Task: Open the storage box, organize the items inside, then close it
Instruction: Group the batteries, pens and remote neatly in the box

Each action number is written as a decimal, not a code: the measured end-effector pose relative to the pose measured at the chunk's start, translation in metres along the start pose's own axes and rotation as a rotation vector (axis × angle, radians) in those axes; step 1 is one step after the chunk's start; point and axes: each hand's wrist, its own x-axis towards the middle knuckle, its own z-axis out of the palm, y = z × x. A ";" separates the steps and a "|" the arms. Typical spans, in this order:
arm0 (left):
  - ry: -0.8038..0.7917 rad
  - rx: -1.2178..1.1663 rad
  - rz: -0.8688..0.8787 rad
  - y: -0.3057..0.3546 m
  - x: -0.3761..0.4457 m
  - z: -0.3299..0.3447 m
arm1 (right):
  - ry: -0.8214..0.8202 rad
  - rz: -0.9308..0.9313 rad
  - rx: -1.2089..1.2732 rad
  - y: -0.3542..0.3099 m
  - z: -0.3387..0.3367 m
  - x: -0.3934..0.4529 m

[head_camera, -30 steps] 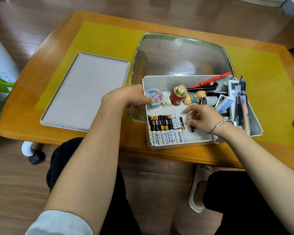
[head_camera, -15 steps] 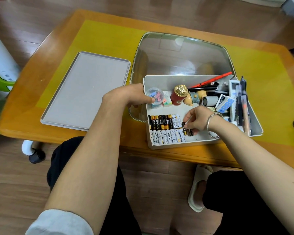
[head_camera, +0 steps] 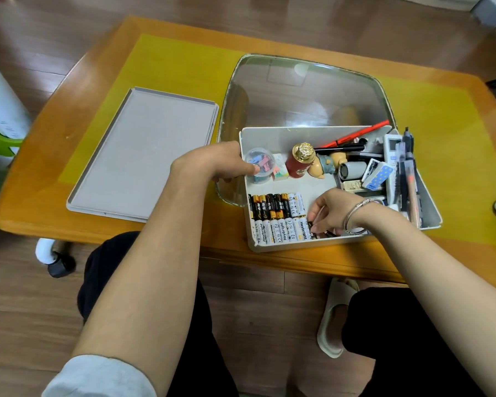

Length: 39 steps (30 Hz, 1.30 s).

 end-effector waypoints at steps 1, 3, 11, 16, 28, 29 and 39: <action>0.003 0.006 0.001 0.000 0.000 0.000 | 0.017 0.001 -0.008 0.000 0.000 0.000; 0.002 0.006 0.001 0.000 0.000 0.000 | 0.070 0.000 -0.033 0.001 -0.001 -0.001; 0.000 -0.002 0.010 -0.001 0.000 0.000 | 0.085 -0.016 0.003 -0.001 0.003 -0.003; 0.004 0.016 0.001 -0.001 0.001 0.000 | 0.129 0.016 0.030 0.002 0.000 -0.003; 0.099 -0.114 -0.231 0.024 -0.008 0.020 | 0.267 -0.011 0.029 0.002 0.008 -0.001; 0.165 -0.158 -0.263 0.029 -0.009 0.027 | 0.286 0.000 0.039 0.003 0.007 -0.001; 0.626 -0.275 -0.206 0.031 -0.005 0.066 | 0.239 -0.030 -0.016 0.002 0.006 -0.003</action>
